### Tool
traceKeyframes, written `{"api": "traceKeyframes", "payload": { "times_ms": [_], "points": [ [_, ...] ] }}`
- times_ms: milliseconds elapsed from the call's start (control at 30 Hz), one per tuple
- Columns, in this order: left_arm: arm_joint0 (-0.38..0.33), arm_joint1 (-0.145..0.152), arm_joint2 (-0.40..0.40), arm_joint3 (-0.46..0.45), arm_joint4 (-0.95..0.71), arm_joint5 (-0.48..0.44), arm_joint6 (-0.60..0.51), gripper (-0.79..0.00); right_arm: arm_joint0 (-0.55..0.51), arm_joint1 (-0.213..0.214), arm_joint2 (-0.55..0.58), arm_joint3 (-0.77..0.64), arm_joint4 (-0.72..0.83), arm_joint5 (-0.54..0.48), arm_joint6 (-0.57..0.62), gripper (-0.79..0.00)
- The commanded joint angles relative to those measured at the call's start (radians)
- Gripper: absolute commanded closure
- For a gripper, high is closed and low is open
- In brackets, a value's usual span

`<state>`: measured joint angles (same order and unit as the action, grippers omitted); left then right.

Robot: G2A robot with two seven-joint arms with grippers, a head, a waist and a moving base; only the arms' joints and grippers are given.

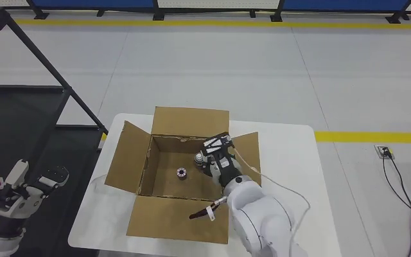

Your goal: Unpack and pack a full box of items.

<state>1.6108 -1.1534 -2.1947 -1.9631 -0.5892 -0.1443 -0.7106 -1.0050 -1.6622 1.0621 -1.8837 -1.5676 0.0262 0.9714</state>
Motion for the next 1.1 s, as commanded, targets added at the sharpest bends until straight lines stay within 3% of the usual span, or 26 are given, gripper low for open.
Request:
{"api": "traceKeyframes", "payload": {
  "times_ms": [0,167,467,600,800,1067],
  "points": [
    [0.000,0.000,0.000,0.000,0.000,0.000,0.000,-0.785,0.072,-0.007,-0.014,0.101,0.026,-0.007,0.079,0.000],
    [0.000,0.000,0.000,0.000,0.000,0.000,0.000,-0.785,0.179,-0.025,-0.053,0.307,0.098,-0.022,0.181,0.000],
    [0.000,0.000,0.000,0.000,0.000,0.000,0.000,-0.785,0.241,-0.044,-0.073,0.522,0.138,0.052,0.117,0.000],
    [0.000,0.000,0.000,0.000,0.000,0.000,0.000,-0.785,0.259,-0.049,-0.080,0.590,0.161,0.035,0.102,0.000],
    [0.000,0.000,0.000,0.000,0.000,0.000,0.000,-0.785,0.278,-0.054,-0.082,0.651,0.173,0.038,0.081,-0.299],
    [0.000,0.000,0.000,0.000,0.000,0.000,0.000,-0.785,0.250,-0.050,-0.072,0.622,0.164,0.030,0.081,-0.388]
  ]
}}
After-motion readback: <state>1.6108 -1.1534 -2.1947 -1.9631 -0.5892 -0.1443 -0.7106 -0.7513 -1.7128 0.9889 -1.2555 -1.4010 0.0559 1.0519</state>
